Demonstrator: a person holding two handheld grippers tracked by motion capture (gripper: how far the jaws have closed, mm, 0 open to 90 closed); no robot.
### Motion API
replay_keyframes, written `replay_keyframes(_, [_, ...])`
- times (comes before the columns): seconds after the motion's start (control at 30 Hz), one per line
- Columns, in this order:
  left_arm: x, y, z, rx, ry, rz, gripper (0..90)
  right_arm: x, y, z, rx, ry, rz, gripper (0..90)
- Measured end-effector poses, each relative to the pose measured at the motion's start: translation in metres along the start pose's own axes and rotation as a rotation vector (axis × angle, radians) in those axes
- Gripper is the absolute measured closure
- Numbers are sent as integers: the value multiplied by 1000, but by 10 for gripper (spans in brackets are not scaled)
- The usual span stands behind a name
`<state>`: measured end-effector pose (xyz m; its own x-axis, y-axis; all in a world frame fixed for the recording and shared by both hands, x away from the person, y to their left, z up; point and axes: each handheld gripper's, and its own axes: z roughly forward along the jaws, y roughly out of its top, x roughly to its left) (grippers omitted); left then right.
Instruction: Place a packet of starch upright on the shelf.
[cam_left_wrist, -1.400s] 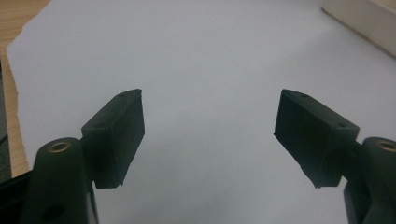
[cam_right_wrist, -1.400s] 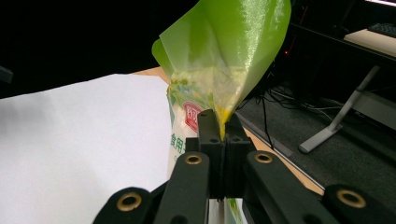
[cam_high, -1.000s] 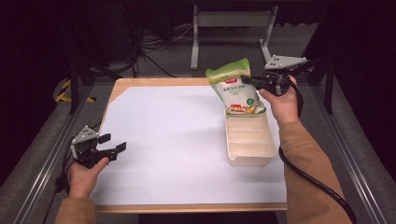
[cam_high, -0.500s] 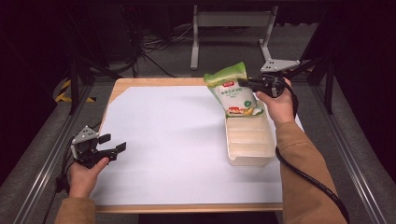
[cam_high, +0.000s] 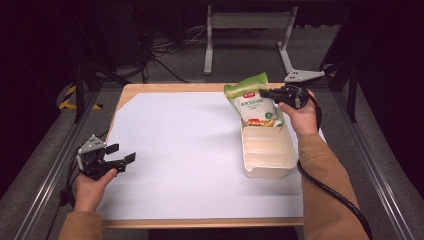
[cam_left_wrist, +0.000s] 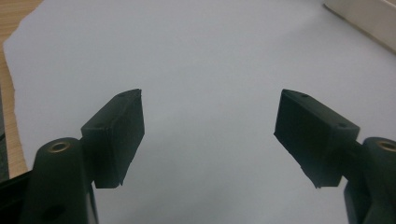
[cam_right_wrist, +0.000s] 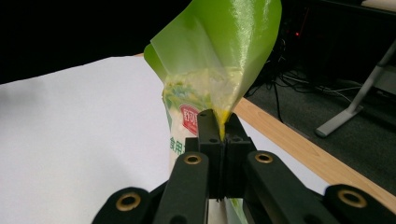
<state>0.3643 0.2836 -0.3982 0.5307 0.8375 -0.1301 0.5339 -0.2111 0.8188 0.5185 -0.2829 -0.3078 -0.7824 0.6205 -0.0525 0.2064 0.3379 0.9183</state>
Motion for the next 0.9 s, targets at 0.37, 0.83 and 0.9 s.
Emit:
replay_keyframes(0.37, [0,0,0,0,1,1,247,-7,-16,-16,-26,-27,53,886])
replay_keyframes(0.83, [-2,0,1,7,0,2,247,-11,-43,-27,26,-68,90,886])
replay_keyframes(0.9, [-2,0,2,10,0,8,247,-12,-46,-29,26,-70,97,885])
